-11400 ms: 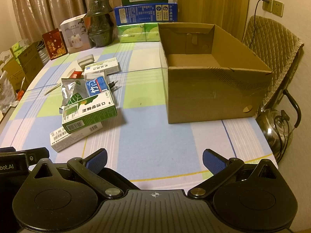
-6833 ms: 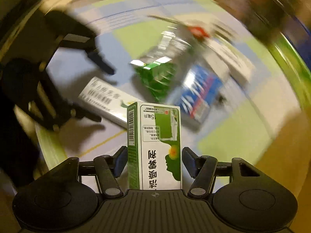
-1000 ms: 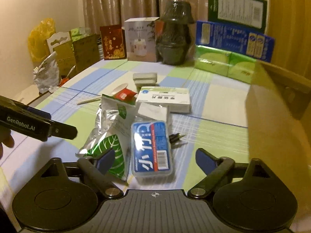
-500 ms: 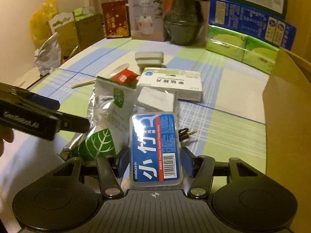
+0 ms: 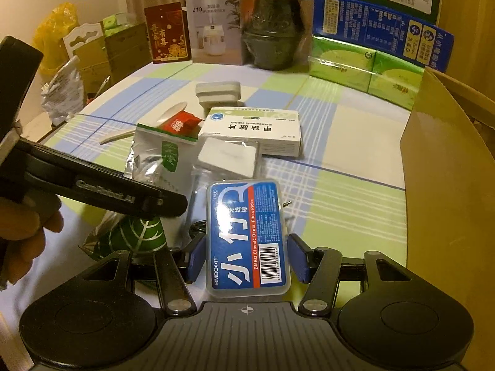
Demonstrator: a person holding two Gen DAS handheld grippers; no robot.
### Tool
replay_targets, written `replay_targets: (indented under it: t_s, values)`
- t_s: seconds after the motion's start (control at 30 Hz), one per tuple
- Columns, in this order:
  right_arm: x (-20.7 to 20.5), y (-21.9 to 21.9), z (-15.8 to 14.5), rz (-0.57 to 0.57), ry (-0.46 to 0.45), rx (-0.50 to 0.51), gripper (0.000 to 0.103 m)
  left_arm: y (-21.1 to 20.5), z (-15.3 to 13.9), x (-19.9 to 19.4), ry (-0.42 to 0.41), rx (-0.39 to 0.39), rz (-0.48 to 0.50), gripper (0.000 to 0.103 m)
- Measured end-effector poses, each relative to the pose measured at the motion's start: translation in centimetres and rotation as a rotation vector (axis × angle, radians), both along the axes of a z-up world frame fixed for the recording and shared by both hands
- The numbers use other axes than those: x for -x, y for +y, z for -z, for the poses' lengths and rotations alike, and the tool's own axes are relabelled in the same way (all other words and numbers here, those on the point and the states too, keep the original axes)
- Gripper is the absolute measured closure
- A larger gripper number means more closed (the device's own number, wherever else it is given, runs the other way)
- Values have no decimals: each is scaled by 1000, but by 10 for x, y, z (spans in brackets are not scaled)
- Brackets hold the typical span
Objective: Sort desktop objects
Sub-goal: 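Grasp the blue toothpick box with the right tool while the left tool grasps the foil bag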
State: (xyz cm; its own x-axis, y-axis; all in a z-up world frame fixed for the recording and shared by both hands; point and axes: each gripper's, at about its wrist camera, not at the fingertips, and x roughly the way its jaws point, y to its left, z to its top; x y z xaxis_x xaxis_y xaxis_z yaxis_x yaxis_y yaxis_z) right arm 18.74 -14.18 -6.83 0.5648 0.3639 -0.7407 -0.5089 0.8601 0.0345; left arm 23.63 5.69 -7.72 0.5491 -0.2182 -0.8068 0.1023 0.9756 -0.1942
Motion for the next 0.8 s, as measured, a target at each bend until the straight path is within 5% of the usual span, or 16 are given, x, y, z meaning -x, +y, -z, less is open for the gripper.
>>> replay_targets:
  t_s: [0.07, 0.27, 0.6, 0.8]
  values:
    - [0, -1, 0, 3, 2, -2, 50, 0, -2, 0, 8, 10, 8, 31]
    - [8, -6, -2, 11, 13, -10, 50, 0, -10, 13, 20, -43, 37, 42]
    - [58, -29, -7, 45, 73, -33, 50, -5, -25, 93, 67, -117, 254, 45]
    - [81, -28, 4, 50, 88, -1, 50, -10, -21, 128, 44, -112, 234, 32]
